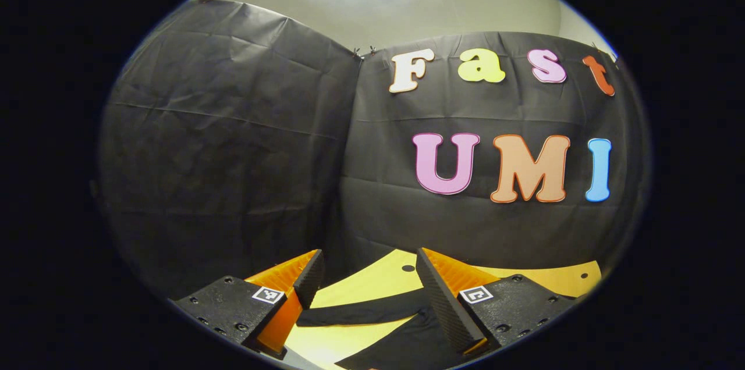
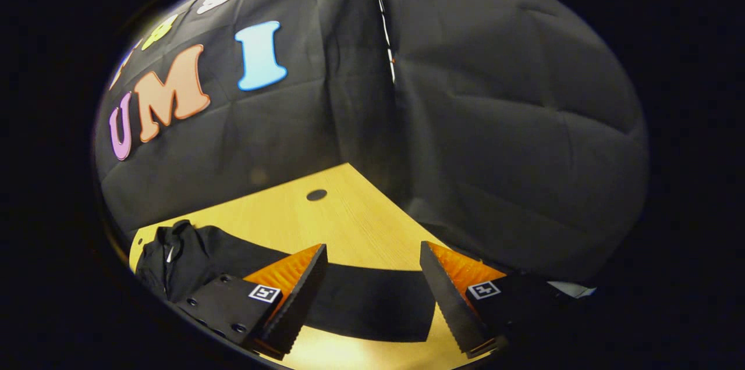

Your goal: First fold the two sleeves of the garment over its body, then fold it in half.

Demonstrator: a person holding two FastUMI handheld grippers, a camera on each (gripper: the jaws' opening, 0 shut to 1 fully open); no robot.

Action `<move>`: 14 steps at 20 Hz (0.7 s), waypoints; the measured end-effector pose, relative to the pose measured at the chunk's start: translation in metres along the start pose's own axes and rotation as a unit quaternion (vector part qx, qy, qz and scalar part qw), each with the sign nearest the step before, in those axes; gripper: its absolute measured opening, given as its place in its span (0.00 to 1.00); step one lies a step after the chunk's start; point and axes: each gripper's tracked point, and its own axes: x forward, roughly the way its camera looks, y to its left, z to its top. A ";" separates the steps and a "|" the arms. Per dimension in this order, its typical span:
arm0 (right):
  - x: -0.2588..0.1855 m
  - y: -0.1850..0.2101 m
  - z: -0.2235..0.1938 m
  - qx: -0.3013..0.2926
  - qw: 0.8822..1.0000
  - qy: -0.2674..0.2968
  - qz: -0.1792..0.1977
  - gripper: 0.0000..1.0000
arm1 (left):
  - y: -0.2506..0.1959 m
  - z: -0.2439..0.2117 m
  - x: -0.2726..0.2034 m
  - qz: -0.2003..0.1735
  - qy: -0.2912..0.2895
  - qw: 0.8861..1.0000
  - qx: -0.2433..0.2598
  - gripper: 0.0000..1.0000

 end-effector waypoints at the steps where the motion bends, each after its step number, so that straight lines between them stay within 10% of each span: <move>1: 0.006 0.002 -0.006 -0.003 1.000 0.011 -0.002 1.00 | -0.001 0.001 0.001 0.001 -0.001 1.000 0.004 0.92; 14: 0.027 -0.023 -0.075 -0.059 0.992 0.111 -0.024 1.00 | -0.013 -0.002 0.008 -0.019 0.003 0.999 0.037 0.92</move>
